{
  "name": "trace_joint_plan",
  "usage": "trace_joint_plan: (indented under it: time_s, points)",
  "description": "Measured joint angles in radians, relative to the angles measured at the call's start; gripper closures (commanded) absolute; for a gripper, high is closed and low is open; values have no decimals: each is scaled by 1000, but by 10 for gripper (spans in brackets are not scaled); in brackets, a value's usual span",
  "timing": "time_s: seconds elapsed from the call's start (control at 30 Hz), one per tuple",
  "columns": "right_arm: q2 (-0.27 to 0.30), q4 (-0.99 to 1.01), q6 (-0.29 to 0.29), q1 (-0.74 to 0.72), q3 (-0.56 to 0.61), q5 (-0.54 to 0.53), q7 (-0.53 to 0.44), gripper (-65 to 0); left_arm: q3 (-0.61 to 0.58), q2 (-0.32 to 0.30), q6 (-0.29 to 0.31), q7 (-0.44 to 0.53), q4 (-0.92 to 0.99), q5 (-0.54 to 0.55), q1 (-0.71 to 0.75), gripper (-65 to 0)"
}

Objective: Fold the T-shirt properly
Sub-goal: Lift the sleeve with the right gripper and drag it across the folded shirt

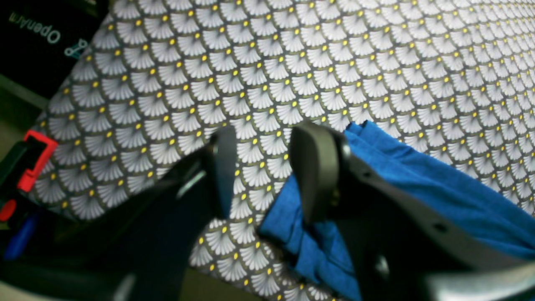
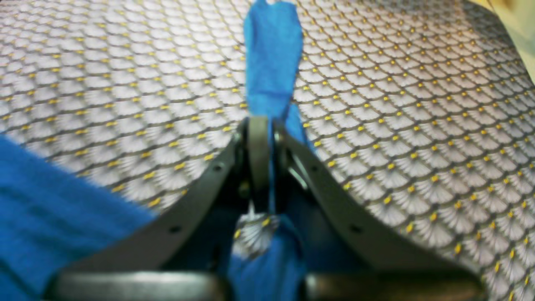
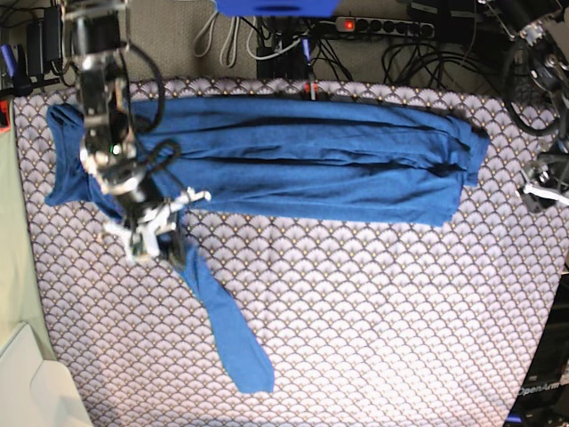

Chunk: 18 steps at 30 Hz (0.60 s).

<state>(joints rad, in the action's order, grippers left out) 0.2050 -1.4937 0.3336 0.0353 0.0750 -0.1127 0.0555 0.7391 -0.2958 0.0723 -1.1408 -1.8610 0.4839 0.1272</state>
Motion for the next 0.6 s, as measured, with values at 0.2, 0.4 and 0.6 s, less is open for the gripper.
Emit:
trace_joint_plan:
  time_s: [0.2, 0.4, 0.6]
  points:
    - [-60, -119, 2, 134, 3, 0, 4, 0, 0, 0, 0, 0, 0, 0, 0, -251]
    - [-104, -145, 2, 172, 5, 0, 5, 0, 0, 0, 0, -1, 0, 0, 0, -251]
    - [-84, -110, 5, 95, 5, 2, 108, -10, 0, 0, 2, -3, 0, 0, 0, -251]
